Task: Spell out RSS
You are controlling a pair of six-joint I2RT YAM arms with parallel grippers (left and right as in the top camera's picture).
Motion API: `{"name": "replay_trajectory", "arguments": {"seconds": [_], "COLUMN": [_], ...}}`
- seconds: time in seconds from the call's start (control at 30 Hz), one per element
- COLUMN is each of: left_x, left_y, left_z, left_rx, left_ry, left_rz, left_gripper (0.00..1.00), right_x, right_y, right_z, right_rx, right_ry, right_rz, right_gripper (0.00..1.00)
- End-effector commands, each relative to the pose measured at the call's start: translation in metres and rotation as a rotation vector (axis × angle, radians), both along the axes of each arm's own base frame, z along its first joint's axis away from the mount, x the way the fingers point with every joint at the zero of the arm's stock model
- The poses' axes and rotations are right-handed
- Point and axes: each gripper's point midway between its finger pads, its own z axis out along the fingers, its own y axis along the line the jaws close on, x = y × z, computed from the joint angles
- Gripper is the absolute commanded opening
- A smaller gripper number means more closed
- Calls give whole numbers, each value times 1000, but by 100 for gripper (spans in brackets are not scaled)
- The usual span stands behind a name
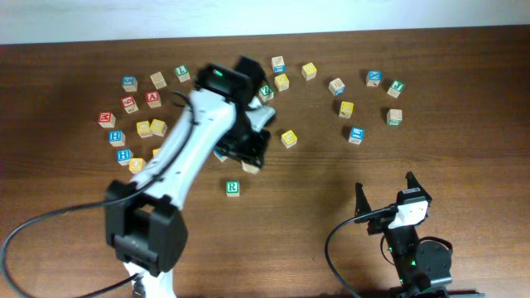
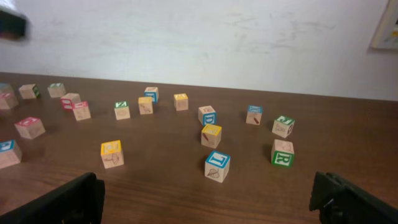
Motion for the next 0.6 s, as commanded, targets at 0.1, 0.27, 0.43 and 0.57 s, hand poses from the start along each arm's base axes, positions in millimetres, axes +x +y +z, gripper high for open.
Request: {"name": "replay_trajectory", "arguments": {"seconds": [0.1,0.27,0.43,0.57], "left_x": [-27,-28,-25,-11], "left_y": [-31,-33,-30,-35], "left_z": [-78,-85,-96,-70], "left_rx": [-85,-135,-128,-92], "left_ry": [-99,-151,-185,-195], "left_rz": [-533,-781,-848,-691], "left_gripper": [27,13,19,100], "right_x": [0,0,0,0], "right_y": [-3,-3,-3,-3], "right_z": [-2,-2,-2,-2], "right_rx": [3,3,3,3], "right_ry": [3,3,3,4], "right_rz": [-12,-12,-12,-12], "right_gripper": [98,98,98,98]}}
